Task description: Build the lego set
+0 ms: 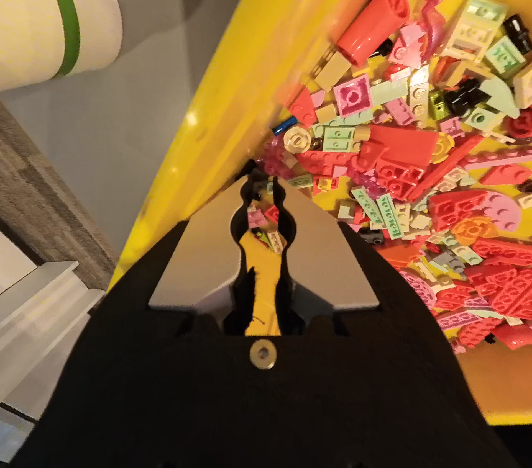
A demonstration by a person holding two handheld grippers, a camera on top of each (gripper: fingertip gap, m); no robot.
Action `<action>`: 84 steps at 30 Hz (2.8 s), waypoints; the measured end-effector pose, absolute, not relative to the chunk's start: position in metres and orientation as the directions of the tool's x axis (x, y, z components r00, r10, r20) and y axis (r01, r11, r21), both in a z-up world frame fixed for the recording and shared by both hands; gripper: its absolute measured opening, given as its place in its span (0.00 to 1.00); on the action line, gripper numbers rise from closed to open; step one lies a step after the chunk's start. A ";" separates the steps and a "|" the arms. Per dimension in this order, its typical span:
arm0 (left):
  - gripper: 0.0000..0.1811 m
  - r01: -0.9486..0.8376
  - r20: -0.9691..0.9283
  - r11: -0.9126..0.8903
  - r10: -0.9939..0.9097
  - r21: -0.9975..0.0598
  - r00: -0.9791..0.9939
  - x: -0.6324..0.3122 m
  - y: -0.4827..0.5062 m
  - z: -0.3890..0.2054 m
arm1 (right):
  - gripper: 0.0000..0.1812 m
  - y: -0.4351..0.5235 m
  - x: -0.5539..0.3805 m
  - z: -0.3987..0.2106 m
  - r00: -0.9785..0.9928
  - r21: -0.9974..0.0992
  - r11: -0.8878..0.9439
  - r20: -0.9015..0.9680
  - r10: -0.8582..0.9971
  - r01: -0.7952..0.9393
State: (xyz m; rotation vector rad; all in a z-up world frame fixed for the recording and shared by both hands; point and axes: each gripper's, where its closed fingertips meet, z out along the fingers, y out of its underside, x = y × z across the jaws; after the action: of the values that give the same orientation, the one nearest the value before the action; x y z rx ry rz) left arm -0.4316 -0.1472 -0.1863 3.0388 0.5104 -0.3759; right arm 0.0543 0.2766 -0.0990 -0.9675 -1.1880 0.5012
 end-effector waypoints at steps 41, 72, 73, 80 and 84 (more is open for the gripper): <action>0.05 0.205 0.649 -0.643 -0.592 -0.738 0.479 0.016 0.033 -0.005 | 0.23 0.034 0.027 -0.009 -0.202 -0.552 0.779 0.834 0.514 -0.298; 0.20 -0.169 0.441 -0.709 -0.588 -0.685 0.679 0.078 0.017 -0.176 | 0.08 0.134 0.097 -0.192 -0.220 -0.799 0.162 0.039 0.975 0.579; 0.20 -0.157 0.446 -0.716 -0.574 -0.680 0.687 0.082 0.016 -0.176 | 0.08 0.133 0.097 -0.193 -0.236 -0.794 0.181 0.049 0.971 0.580; 0.03 -0.211 0.395 -0.655 -0.648 -0.725 0.652 0.106 0.005 -0.168 | 0.08 0.136 0.099 -0.195 -0.281 -0.789 0.167 -0.007 0.960 0.591; 0.17 -0.241 0.293 -0.519 -0.743 -0.820 0.602 0.098 0.014 -0.146 | 0.08 0.140 0.104 -0.198 -0.297 -0.777 0.191 0.005 0.955 0.600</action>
State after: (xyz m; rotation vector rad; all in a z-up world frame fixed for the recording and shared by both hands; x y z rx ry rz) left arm 0.0977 0.0142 -0.1459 3.4408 -1.2963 1.3891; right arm 0.1036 0.1404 -0.1979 -1.4496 -1.9735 0.9365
